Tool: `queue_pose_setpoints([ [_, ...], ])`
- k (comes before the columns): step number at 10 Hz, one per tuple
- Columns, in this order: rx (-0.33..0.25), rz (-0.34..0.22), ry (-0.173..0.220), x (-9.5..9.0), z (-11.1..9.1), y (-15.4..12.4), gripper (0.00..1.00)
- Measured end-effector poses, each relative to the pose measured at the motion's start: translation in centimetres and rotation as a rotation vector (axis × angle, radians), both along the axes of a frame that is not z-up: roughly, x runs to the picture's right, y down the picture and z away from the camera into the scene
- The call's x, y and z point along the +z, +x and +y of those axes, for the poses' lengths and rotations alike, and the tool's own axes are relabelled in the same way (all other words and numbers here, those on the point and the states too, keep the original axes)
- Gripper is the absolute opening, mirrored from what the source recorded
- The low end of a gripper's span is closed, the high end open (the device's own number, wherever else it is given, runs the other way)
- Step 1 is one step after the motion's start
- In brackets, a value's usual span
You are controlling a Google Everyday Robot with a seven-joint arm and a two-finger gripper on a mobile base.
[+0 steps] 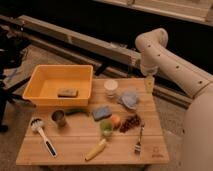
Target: Wipe table surface with towel
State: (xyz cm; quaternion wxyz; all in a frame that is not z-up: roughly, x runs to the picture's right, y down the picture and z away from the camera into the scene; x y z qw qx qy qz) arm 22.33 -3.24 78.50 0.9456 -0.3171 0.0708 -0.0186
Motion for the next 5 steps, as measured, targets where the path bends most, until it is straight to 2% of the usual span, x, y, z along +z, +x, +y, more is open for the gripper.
queue_pose_setpoints([
  [4, -0.041, -0.030, -0.020, 2.6, 3.2, -3.3, 0.80],
  [5, -0.048, -0.045, -0.029, 4.2, 4.6, -4.8, 0.80],
])
